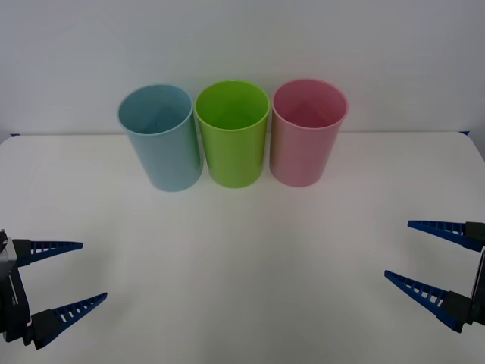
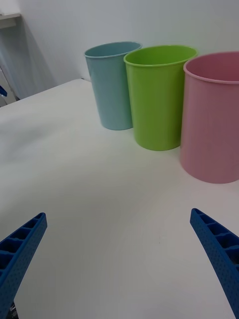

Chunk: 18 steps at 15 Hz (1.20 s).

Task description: Put cans in the blue bin and PET bottles in the pink bin and trash in the green bin.

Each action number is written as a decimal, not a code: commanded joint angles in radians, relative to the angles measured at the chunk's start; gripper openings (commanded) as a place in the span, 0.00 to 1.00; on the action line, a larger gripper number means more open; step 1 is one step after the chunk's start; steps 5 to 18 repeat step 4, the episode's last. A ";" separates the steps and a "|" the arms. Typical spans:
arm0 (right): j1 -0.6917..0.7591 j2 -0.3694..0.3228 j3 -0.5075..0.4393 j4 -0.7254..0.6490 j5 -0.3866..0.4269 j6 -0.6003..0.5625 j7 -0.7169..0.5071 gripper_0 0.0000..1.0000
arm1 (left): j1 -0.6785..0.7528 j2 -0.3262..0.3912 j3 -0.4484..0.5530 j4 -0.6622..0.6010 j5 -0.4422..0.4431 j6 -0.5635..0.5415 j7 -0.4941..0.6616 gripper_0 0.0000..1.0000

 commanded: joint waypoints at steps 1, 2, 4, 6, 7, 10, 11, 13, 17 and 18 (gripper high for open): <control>0.000 0.000 0.000 0.000 0.000 0.000 0.000 1.00 | 0.000 -0.012 -0.004 -0.001 -0.011 0.000 0.002 1.00; 0.000 0.000 0.000 0.000 0.000 0.000 0.000 1.00 | 0.000 -0.012 -0.004 -0.001 -0.011 0.000 0.002 1.00; 0.000 0.000 0.000 0.000 0.000 0.000 0.000 1.00 | 0.000 -0.012 -0.004 -0.001 -0.011 0.000 0.002 1.00; 0.000 0.000 0.000 0.000 0.000 0.000 0.000 1.00 | 0.000 -0.012 -0.004 -0.001 -0.011 0.000 0.002 1.00; 0.000 0.000 0.000 0.000 0.000 0.000 0.000 1.00 | 0.000 -0.012 -0.004 -0.001 -0.011 0.000 0.002 1.00; 0.000 0.000 0.000 0.000 0.000 0.000 0.000 1.00 | 0.000 -0.012 -0.004 -0.001 -0.011 0.000 0.002 1.00; 0.000 0.000 0.000 0.000 0.000 0.000 0.000 1.00 | 0.000 -0.012 -0.004 -0.001 -0.011 0.000 0.002 1.00; 0.000 0.000 0.000 0.000 0.000 0.000 0.000 1.00 | 0.000 -0.012 -0.004 -0.001 -0.011 0.000 0.002 1.00; 0.000 0.000 0.000 0.000 0.000 0.000 0.000 1.00 | 0.000 -0.012 -0.004 -0.001 -0.011 0.000 0.002 1.00; 0.000 0.000 0.000 0.000 0.000 0.000 0.000 1.00 | 0.000 -0.012 -0.004 -0.001 -0.011 0.000 0.002 1.00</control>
